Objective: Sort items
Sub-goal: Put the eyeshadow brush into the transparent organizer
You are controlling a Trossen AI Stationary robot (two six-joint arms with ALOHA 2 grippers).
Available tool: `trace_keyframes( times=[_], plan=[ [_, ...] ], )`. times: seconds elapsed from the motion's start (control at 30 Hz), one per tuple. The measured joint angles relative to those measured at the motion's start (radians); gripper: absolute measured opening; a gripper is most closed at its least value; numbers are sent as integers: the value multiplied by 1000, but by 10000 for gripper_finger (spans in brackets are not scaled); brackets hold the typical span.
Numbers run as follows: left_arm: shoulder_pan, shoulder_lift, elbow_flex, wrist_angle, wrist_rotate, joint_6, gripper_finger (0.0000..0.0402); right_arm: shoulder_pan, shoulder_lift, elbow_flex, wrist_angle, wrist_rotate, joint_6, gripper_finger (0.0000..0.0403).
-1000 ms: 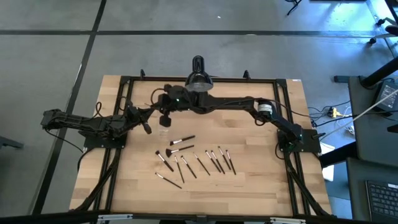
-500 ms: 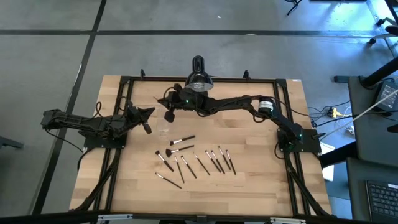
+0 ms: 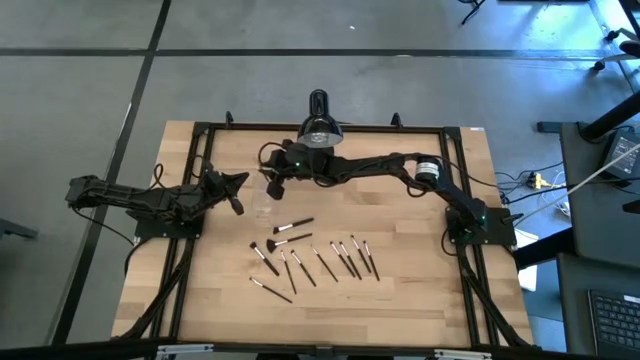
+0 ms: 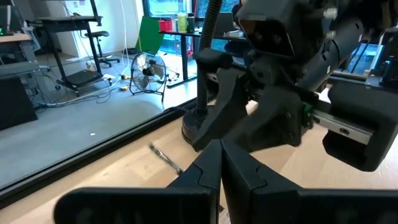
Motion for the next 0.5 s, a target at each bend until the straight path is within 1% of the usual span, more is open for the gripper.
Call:
trace_keyframes(
  times=[0.13, 0.3, 0.43, 0.5],
  plan=[
    [0, 0, 0, -2, 0, 0, 6, 5, -67, 0, -185, -1, -49, 113],
    [0, 0, 0, -7, 0, 7, 6, 47, -226, 2, -496, -47, -119, 113],
    [0, 0, 0, -7, -2, 15, 6, 106, -320, 1, -729, -48, -115, 102],
    [0, 0, 0, -7, -12, 15, 6, 135, -350, 1, -845, -36, -80, 96]
  ],
)
